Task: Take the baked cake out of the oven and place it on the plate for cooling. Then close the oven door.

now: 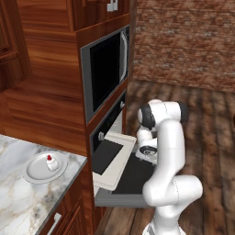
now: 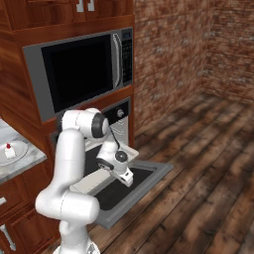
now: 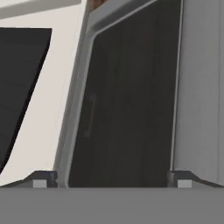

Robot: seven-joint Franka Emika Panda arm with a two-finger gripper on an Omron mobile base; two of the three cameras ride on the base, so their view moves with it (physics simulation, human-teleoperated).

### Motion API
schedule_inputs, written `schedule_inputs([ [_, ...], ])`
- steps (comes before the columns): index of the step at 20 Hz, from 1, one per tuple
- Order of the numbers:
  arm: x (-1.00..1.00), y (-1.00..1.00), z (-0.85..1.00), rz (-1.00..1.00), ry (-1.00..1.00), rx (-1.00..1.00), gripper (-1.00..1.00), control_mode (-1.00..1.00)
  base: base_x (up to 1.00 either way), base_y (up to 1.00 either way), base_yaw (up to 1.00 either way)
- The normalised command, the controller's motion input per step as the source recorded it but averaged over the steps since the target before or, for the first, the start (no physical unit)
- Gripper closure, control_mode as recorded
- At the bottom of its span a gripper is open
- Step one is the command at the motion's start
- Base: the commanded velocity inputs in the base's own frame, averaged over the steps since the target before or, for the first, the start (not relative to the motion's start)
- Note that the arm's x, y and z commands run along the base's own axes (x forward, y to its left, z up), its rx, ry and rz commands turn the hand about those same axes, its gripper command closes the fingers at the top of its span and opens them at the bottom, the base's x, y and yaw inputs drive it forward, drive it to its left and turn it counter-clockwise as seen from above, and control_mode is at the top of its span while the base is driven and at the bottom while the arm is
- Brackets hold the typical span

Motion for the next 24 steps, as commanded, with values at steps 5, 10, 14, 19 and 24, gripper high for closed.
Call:
schedule_inputs([
  [5,0.39,0.0,-0.26,0.05,0.03,0.0,-1.0,-1.0,0.0,0.0,0.0],
  [10,0.37,0.0,-0.19,0.05,0.06,0.0,-1.0,-1.0,0.0,0.0,0.0],
  [14,0.44,0.0,-0.16,0.03,0.07,0.0,-1.0,-1.0,0.0,0.0,0.0],
  [19,0.47,0.0,-0.18,0.02,0.08,0.0,-1.0,-1.0,0.0,0.0,0.0],
  [24,0.47,0.0,-0.21,0.02,0.08,0.0,-1.0,-1.0,0.0,0.0,0.0],
])
